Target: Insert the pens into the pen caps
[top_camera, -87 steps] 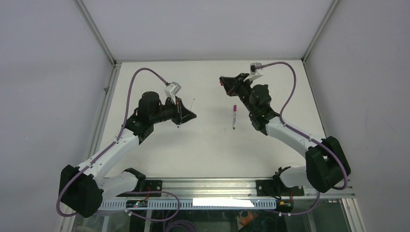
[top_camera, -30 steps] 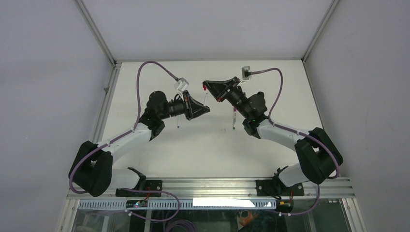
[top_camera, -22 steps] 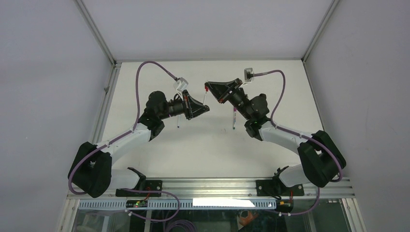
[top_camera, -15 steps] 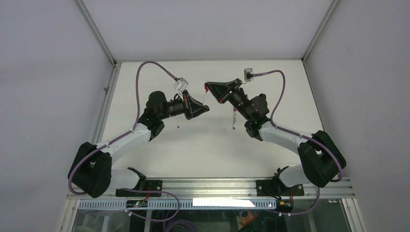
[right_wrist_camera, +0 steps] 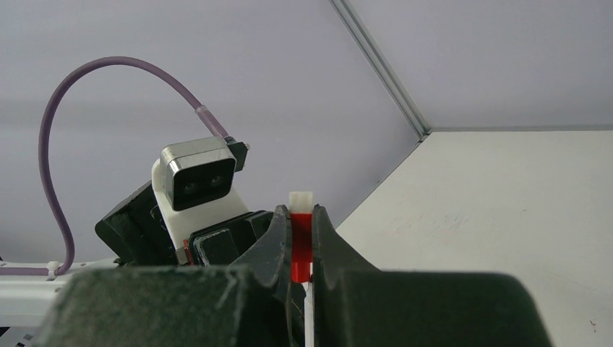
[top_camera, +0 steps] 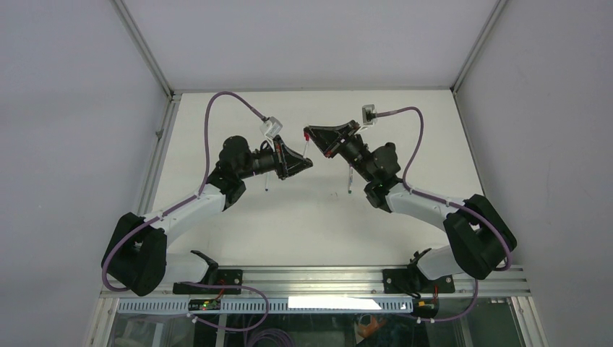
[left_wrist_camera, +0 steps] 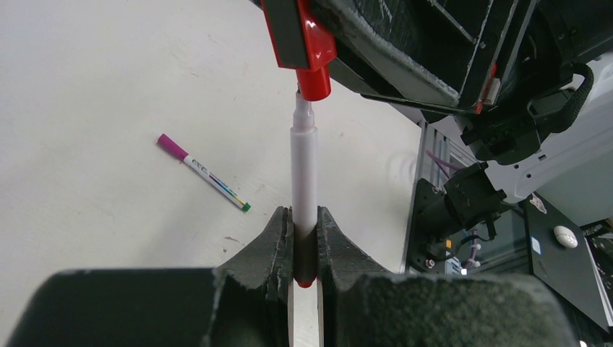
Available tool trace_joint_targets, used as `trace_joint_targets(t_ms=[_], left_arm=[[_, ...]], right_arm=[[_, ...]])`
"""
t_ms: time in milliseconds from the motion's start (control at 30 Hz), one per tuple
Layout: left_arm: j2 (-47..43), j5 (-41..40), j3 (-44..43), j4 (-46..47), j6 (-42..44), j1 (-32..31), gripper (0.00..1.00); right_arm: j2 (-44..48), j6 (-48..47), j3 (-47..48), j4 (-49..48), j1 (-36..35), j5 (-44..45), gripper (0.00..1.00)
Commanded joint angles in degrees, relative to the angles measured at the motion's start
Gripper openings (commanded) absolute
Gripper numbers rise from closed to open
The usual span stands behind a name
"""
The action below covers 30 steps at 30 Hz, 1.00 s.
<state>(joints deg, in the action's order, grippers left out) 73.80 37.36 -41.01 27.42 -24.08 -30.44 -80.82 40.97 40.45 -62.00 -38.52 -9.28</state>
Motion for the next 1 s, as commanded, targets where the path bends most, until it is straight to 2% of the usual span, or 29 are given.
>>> trace_joint_targets(t_ms=[0,367,967], left_arm=[[-1.73,-1.08,-2.14,2.35,2.10,-0.68,0.00],[-1.35,-0.75,-2.36,2.29,1.82,-0.68,0.00],[-2.27,-1.83,-2.49,0.68,2.96,-0.68,0.00]], right_arm=[[-0.55,-1.87,-0.55,-3.06,-0.32,1.96,0.00],[-1.18,-4.17,0.00,-5.50,-0.23,3.58,0.00],[0.51,-0.71,-3.26,-4.69,-1.52,2.30,0.00]])
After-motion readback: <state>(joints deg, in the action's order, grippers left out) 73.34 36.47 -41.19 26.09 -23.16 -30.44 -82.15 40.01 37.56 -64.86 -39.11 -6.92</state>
